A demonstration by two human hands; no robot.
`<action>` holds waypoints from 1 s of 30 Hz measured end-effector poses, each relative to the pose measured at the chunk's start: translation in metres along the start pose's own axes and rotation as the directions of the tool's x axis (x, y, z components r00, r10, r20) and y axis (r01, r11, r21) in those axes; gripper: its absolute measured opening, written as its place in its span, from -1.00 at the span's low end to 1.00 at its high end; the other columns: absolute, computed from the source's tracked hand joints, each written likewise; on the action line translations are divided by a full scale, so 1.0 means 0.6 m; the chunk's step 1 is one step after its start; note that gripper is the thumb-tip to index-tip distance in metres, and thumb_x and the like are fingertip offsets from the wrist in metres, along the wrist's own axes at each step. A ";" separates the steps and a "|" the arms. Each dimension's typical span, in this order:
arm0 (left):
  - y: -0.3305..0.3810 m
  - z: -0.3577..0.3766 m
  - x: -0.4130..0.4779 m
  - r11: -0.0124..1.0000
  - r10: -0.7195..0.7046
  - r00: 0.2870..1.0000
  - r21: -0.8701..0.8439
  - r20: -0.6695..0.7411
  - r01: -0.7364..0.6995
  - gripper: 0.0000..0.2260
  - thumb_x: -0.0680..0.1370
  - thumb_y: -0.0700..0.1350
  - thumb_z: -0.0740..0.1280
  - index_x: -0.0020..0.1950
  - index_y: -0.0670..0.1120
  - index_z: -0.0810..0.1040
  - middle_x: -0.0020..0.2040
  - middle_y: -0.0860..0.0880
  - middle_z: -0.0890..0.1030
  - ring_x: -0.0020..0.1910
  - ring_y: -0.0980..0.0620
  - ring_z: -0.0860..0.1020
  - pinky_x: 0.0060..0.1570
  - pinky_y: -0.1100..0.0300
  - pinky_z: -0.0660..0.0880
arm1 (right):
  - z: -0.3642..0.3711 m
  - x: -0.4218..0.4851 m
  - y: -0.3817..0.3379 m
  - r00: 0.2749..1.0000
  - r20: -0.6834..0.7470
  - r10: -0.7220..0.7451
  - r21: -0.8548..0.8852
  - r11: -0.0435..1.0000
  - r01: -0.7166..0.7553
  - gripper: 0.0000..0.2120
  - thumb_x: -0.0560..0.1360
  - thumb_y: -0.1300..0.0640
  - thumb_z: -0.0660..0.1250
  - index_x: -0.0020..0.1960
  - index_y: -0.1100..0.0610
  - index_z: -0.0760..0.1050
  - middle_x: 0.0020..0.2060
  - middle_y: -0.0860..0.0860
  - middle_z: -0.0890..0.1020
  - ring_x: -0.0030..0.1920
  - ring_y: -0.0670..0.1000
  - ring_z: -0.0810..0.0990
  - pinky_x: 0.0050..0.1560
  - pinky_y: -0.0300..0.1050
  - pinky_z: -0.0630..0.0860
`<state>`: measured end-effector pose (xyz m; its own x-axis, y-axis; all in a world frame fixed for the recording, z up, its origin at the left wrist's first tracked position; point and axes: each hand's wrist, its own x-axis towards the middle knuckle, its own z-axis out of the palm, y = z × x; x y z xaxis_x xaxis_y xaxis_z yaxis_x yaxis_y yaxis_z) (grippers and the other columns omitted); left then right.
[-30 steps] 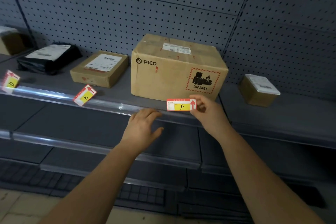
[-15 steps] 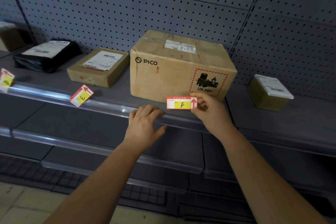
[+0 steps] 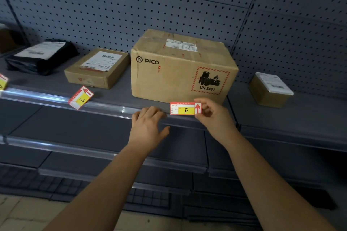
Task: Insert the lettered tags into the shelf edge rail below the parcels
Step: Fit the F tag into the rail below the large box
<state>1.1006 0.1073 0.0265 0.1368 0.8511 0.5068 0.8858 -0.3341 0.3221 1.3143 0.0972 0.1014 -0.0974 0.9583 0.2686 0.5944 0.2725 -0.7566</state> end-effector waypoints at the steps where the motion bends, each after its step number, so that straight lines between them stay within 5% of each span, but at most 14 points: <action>1: 0.000 0.001 0.002 1.000 -0.001 1.000 0.003 -0.005 0.001 -0.70 0.41 0.10 0.40 0.10 0.03 0.55 0.06 0.06 0.51 0.10 0.01 0.44 0.21 0.02 0.23 | -0.001 -0.003 0.002 1.000 -0.003 0.006 0.005 1.000 -0.006 -0.64 0.49 0.25 0.39 0.15 -0.15 0.52 -0.12 -0.04 0.58 -0.09 -0.13 0.55 -0.11 -0.35 0.47; 10: 0.001 0.009 -0.014 0.999 -0.013 1.000 0.034 0.018 0.012 -0.65 0.40 0.14 0.39 0.12 0.02 0.55 0.08 0.04 0.50 0.12 -0.01 0.42 0.23 -0.01 0.23 | -0.014 -0.006 0.008 0.999 -0.045 0.009 0.008 1.000 -0.009 -0.65 0.49 0.25 0.40 0.18 -0.09 0.53 -0.14 -0.03 0.57 -0.11 -0.12 0.55 -0.08 -0.34 0.48; 30: 0.024 0.049 0.004 0.994 -0.070 0.982 0.068 -0.177 0.083 -0.69 0.35 0.04 0.49 0.01 -0.02 0.51 0.01 -0.02 0.50 0.07 -0.08 0.44 0.12 -0.02 0.31 | -0.028 0.027 0.038 1.000 -0.022 -0.006 -0.007 1.000 0.005 -0.62 0.49 0.25 0.40 0.14 -0.18 0.51 -0.12 -0.04 0.59 -0.08 -0.12 0.56 -0.05 -0.33 0.49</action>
<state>1.1267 0.1167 0.0086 -0.0060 0.7874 0.6164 0.9221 -0.2341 0.3081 1.3400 0.1172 0.0986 -0.0835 0.9547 0.2856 0.5995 0.2771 -0.7509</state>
